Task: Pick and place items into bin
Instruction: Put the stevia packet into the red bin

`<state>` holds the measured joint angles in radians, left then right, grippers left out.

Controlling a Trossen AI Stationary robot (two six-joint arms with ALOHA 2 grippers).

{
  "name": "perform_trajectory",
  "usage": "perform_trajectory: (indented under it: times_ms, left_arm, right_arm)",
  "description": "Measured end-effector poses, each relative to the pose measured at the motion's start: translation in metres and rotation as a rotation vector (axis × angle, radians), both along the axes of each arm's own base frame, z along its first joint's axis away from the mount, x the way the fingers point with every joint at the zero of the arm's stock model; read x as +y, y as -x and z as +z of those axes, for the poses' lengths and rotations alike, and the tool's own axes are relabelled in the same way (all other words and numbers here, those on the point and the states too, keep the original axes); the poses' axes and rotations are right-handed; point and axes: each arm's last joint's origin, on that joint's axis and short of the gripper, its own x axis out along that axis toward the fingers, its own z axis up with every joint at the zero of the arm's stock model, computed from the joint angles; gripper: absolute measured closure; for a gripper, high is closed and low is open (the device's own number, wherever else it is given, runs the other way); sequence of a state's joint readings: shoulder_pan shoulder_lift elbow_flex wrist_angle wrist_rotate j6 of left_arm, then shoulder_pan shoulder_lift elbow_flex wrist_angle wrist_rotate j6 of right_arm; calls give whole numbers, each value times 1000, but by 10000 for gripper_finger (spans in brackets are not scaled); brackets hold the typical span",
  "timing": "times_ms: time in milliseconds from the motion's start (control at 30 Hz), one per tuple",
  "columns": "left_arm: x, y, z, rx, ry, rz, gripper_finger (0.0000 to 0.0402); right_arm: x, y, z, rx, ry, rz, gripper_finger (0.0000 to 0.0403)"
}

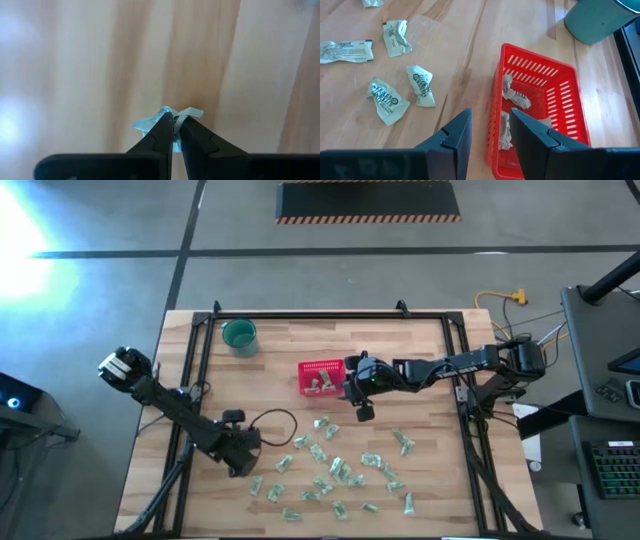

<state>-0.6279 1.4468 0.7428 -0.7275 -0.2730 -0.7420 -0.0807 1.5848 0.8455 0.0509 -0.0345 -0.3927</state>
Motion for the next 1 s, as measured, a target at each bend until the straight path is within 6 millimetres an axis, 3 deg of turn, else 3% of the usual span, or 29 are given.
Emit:
perform_trajectory:
  times_ms: [400, 667, 1000]
  left_arm:
    - [21, -40, 34, -339, -654, -141, 389]
    - [60, -78, 42, -369, -630, -236, 389]
    - [113, -96, 47, -341, -646, -271, 389]
  right_arm:
    - [2, 2, -3, 36, -61, -50, 287]
    - [19, 5, -7, 95, -118, -57, 298]
    - [44, 12, -13, 192, -246, -119, 311]
